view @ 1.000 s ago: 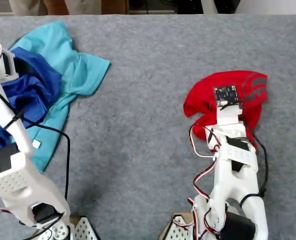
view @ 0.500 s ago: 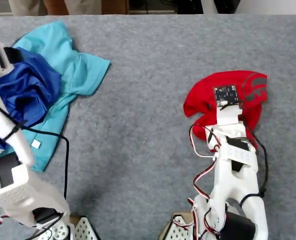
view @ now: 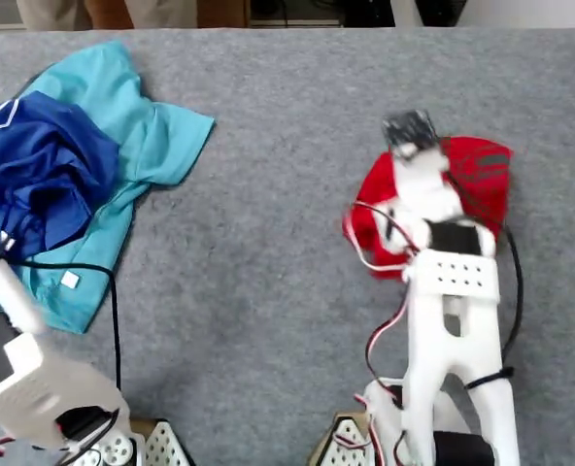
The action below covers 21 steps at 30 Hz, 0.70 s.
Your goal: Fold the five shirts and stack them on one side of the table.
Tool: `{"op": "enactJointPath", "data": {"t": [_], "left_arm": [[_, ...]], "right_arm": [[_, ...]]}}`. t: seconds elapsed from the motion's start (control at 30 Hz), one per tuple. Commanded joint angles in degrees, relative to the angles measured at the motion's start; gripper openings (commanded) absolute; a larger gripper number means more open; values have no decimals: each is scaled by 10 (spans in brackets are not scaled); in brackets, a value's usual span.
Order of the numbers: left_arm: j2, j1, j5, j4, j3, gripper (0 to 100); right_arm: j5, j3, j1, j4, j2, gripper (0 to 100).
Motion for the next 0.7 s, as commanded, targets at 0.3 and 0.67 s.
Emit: {"op": "enactJointPath", "data": {"t": [0.3,0.67], "left_arm": [[-25,-50,0,6,50,18],[-138,-3,-148,7,155,18]], "right_arm": [[-30,-350,-264,89,-21,2],[65,-108,-157,29,66,5]]}}
